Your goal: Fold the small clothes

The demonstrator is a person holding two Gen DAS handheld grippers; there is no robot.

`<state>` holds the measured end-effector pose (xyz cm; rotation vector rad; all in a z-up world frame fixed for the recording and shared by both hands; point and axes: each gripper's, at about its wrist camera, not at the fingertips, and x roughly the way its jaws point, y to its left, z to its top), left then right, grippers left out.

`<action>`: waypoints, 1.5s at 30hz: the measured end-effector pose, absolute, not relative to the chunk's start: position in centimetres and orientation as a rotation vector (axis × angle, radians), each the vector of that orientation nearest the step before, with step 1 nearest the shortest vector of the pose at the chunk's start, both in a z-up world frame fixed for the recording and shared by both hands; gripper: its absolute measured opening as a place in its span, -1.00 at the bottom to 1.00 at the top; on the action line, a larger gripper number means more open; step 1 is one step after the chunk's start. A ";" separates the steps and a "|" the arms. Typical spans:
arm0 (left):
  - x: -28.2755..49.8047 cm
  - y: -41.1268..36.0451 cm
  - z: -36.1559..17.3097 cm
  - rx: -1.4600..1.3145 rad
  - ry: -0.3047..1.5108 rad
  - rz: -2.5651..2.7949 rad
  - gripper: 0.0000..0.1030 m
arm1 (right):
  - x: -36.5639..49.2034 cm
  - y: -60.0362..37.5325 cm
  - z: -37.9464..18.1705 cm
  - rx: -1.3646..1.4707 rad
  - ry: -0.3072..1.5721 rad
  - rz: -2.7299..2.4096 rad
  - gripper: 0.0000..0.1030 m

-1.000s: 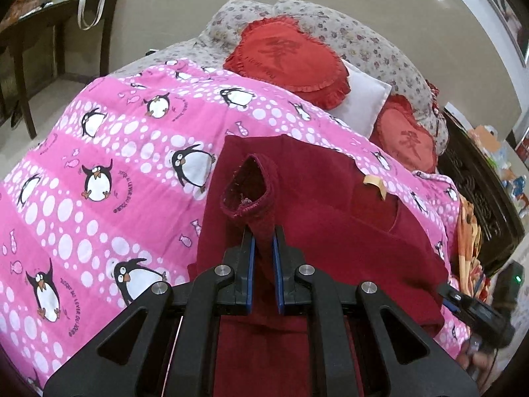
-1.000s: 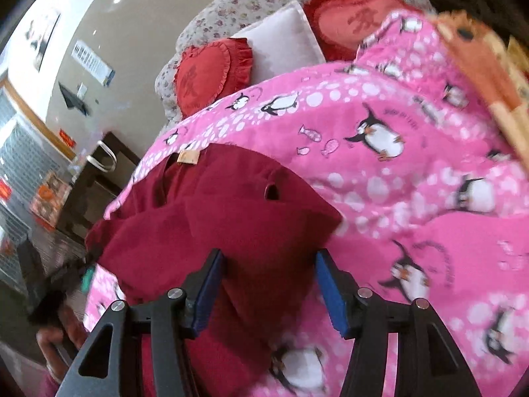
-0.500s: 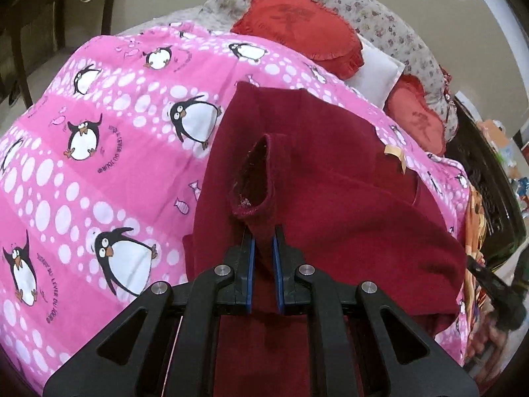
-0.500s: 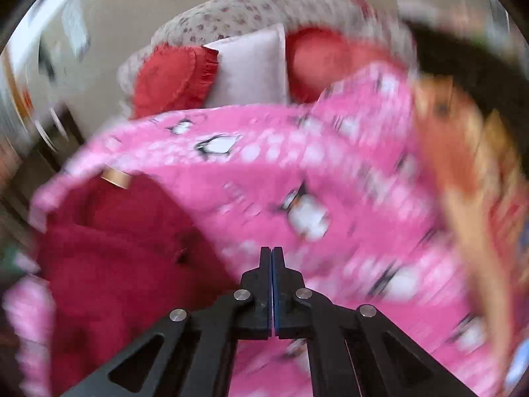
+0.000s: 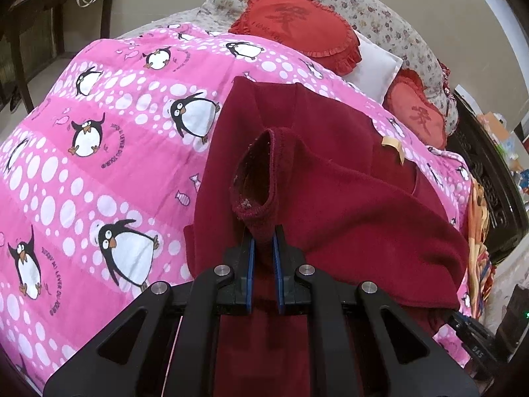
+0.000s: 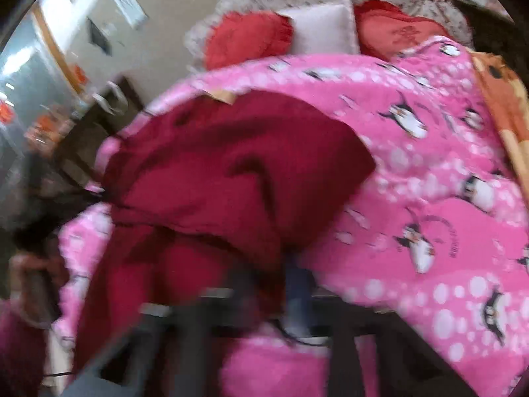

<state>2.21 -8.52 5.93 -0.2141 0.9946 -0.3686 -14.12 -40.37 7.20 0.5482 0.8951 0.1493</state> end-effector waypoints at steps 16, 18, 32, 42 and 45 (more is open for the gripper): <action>1.8 -9.1 5.4 -0.192 1.005 -0.369 -0.83 | -15.4 -47.3 7.9 0.745 0.769 0.044 0.57; 1.8 -9.1 5.4 -0.186 1.006 -0.369 -0.83 | -12.7 -47.1 6.5 0.818 0.806 0.056 0.54; 2.1 -10.5 4.3 -0.169 1.068 -0.425 -0.75 | -9.6 -47.8 5.0 0.732 0.845 -0.007 -0.84; -0.4 -6.0 6.3 -0.176 1.058 -0.417 -0.34 | -16.4 -43.5 9.7 0.641 0.811 0.131 -0.29; -1.9 -5.3 6.0 -0.149 1.086 -0.416 -0.32 | -15.9 -41.9 8.9 0.613 0.823 0.139 -0.45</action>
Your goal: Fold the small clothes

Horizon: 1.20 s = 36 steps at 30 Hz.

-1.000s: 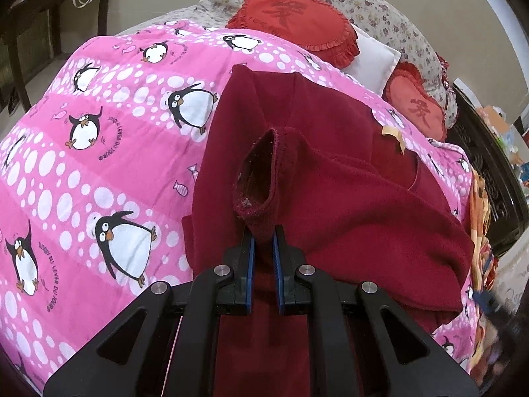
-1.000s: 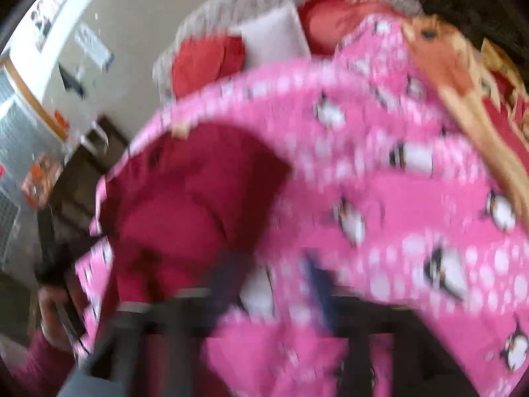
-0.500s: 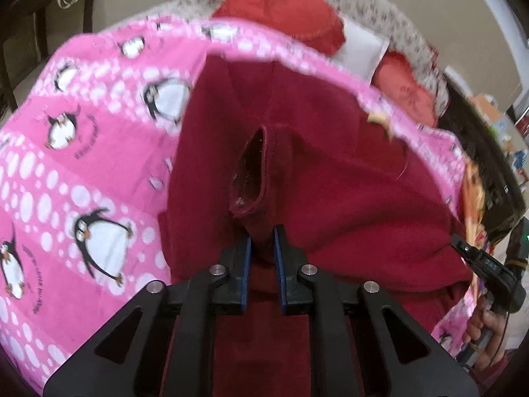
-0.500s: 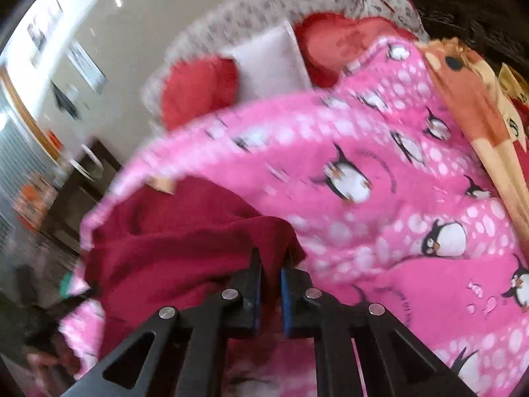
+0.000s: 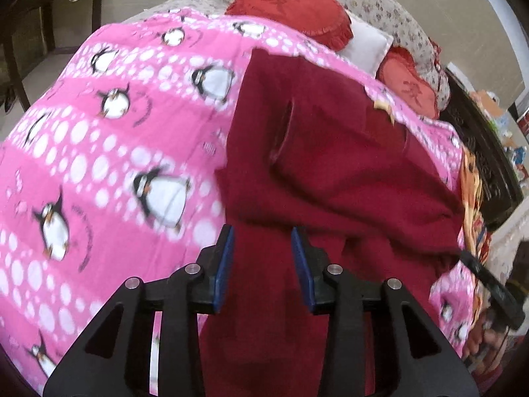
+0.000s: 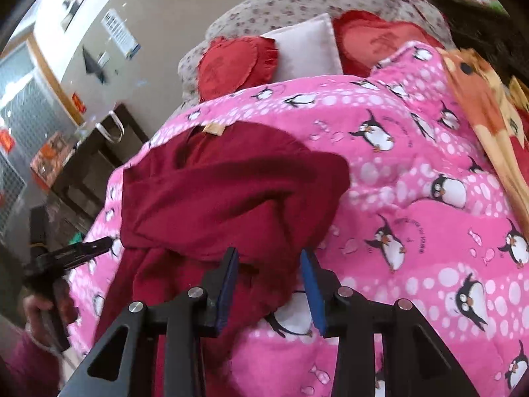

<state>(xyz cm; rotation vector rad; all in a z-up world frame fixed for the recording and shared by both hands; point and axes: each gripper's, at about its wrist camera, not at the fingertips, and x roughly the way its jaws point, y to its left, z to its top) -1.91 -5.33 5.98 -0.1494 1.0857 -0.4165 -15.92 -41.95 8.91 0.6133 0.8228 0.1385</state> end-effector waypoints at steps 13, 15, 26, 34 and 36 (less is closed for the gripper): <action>-9.3 -1.5 3.9 -0.124 1.205 -0.486 -0.30 | -21.8 -40.2 9.9 0.613 0.877 0.206 0.36; -10.3 -0.4 3.5 -0.132 1.216 -0.488 -0.13 | -23.9 -39.7 9.6 0.587 0.909 0.218 0.36; -14.0 2.8 2.3 -0.113 1.283 -0.511 0.09 | -31.4 -37.1 6.1 0.776 0.984 0.370 0.36; -14.7 1.8 1.9 -0.133 1.271 -0.558 0.21 | -30.5 -35.0 5.8 0.720 0.973 0.382 -0.80; -14.7 1.1 1.9 -0.113 1.273 -0.588 -0.03 | -30.7 -35.1 6.1 0.723 0.962 0.379 -0.81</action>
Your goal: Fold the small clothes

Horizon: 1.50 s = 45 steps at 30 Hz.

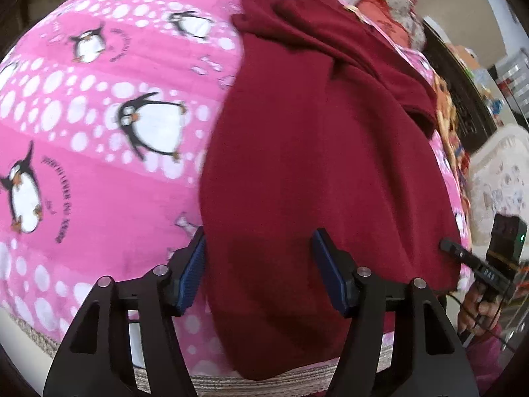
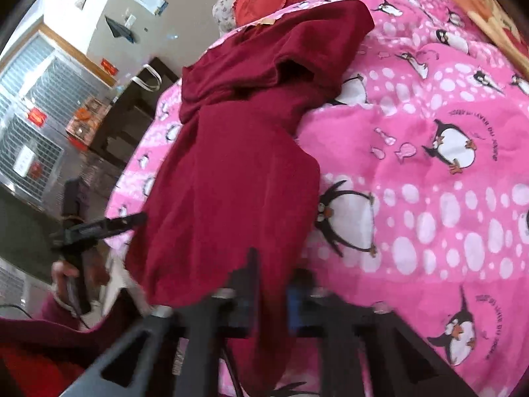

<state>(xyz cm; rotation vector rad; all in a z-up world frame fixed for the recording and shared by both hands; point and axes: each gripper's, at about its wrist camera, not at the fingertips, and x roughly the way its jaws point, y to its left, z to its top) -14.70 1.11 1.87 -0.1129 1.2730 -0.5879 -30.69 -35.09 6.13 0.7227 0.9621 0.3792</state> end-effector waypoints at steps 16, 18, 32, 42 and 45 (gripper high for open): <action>-16.2 5.4 7.7 -0.023 1.192 -0.691 -0.79 | -34.8 -31.9 10.3 0.617 0.951 0.512 -0.87; -16.0 5.5 6.1 -0.014 1.228 -0.654 -0.79 | -33.8 -32.1 7.1 0.592 1.073 0.411 -0.86; -12.3 6.0 10.2 0.003 1.162 -0.537 -0.17 | -30.6 -38.1 11.9 0.572 0.915 0.264 -0.06; -1.0 -4.9 10.8 -0.058 1.029 -0.535 -0.17 | -24.3 -37.6 11.1 0.750 0.869 0.288 -0.07; 1.8 -8.0 9.2 -0.055 1.056 -0.523 -0.17 | -23.7 -37.6 11.4 0.718 0.875 0.292 -0.07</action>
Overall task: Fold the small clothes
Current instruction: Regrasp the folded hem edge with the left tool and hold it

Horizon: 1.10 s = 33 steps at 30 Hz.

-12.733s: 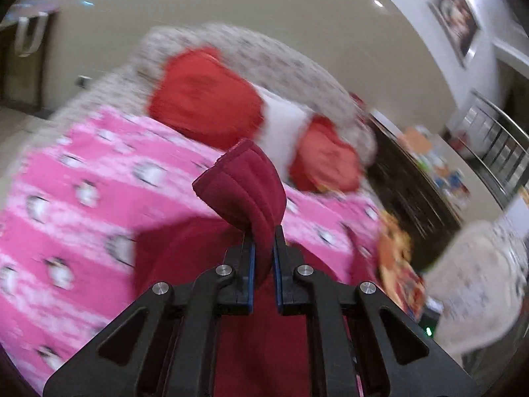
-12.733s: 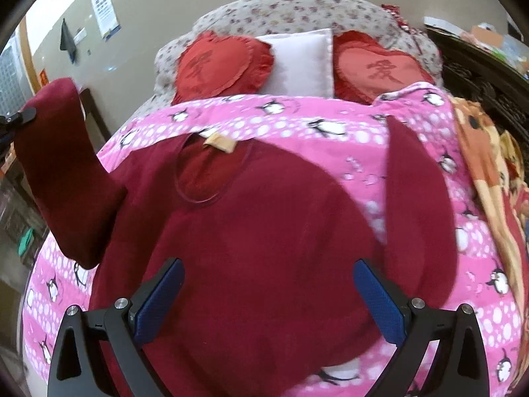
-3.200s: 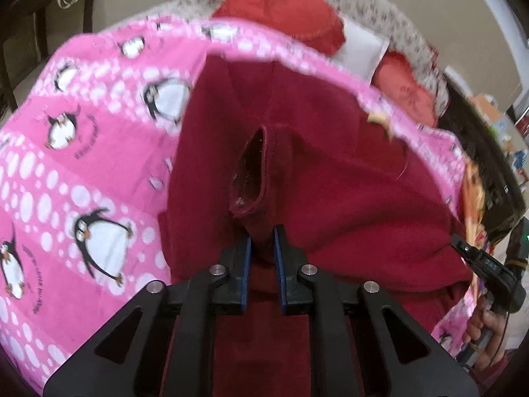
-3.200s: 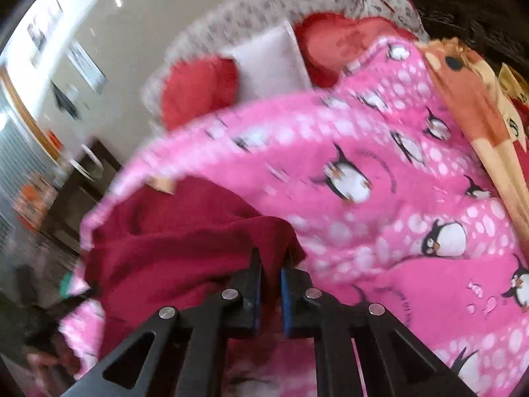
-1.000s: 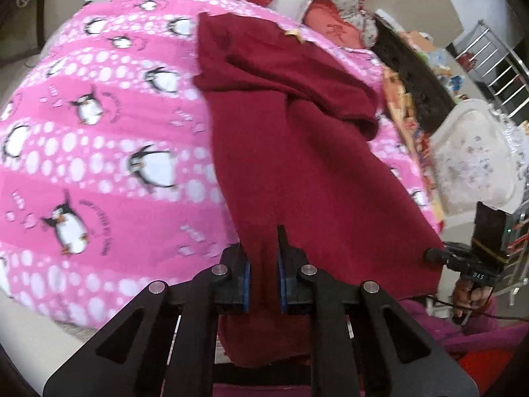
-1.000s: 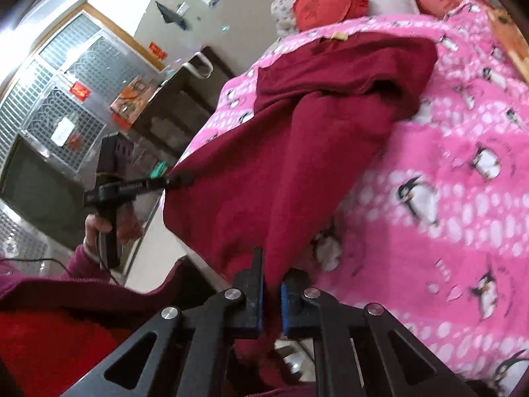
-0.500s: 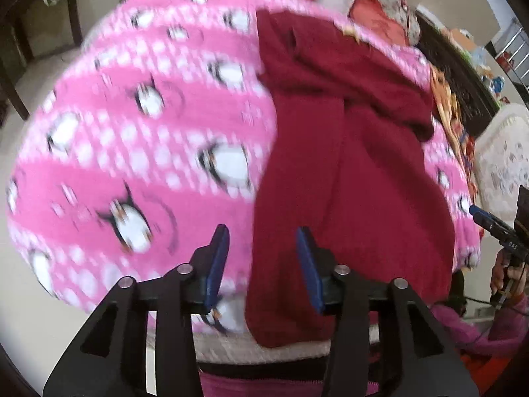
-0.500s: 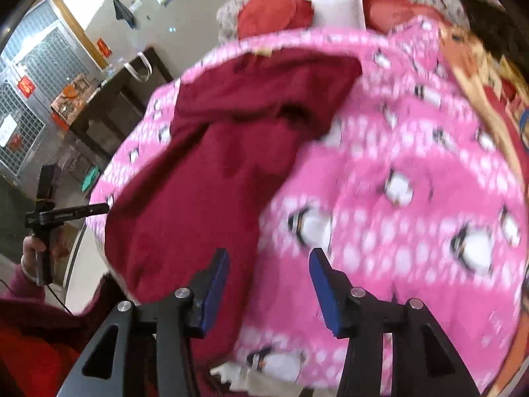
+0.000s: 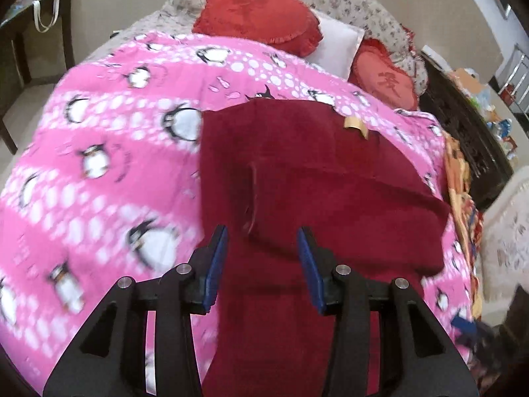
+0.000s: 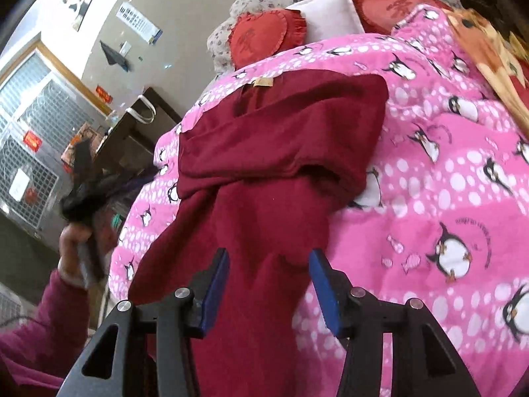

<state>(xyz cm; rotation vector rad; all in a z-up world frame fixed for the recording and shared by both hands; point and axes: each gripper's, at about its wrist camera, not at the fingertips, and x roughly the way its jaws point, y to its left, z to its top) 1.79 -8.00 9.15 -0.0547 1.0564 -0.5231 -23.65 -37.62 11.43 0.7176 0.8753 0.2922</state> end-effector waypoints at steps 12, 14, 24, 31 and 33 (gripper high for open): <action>2.5 -10.4 12.2 0.018 0.970 -0.572 -0.86 | -22.0 -39.4 10.1 0.682 0.878 0.215 -0.07; 2.7 -9.6 13.1 -0.012 0.968 -0.561 -0.86 | -21.2 -39.6 10.0 0.638 0.867 0.169 -0.06; 2.1 -9.6 13.2 0.008 0.990 -0.568 -0.86 | -16.4 -39.7 7.2 0.519 0.866 -0.010 -0.33; 3.4 -9.5 7.1 0.020 1.125 -0.486 -0.86 | -17.9 -42.8 6.1 0.640 0.928 -0.020 -0.32; 3.3 -9.4 6.6 0.010 1.116 -0.481 -0.85 | -18.3 -43.1 7.2 0.610 0.937 -0.017 -0.32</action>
